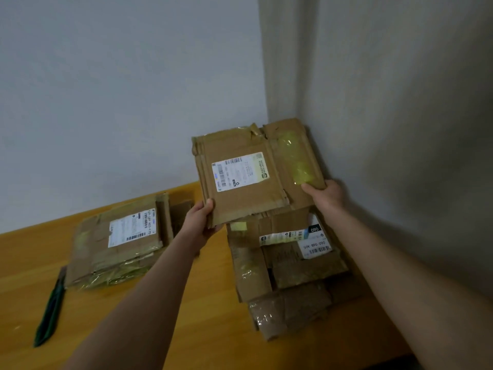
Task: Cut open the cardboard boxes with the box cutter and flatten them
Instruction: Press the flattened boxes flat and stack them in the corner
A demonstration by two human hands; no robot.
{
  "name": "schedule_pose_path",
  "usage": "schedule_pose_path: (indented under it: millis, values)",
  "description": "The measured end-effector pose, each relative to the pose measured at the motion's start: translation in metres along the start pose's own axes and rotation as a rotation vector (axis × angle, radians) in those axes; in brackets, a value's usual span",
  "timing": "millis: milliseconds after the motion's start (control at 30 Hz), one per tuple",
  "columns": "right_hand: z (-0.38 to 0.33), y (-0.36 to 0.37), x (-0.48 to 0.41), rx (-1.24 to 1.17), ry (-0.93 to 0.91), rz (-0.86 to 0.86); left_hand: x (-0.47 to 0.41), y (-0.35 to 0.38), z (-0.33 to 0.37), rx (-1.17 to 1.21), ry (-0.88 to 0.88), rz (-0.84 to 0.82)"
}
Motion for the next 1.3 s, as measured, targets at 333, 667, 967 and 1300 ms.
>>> schedule_pose_path:
  millis: [333, 667, 967, 1300]
  values:
    - [0.006, -0.004, 0.022, -0.303, 0.153, 0.003, 0.02, -0.007, -0.013, 0.148, -0.129, -0.117]
    - [-0.024, -0.023, 0.054, -0.241, 0.032, 0.065, 0.03, -0.005, 0.011, -0.032, 0.101, 0.037]
    - [0.039, -0.029, 0.077, 0.151, 0.196, 0.019, 0.034, 0.0, -0.09, -0.13, -0.183, 0.089]
    - [0.058, -0.035, 0.074, 0.358, 0.191, 0.041, 0.045, 0.001, -0.099, -0.345, -0.106, -0.183]
Point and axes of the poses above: each hand's wrist, its own x-axis away from the middle knuckle, its own y-axis out of the palm, z = x × y, the point moved 1 cm from there along -x, towards the middle knuckle, and after that the axes turned 11 degrees about -x, right-handed, at the moved point
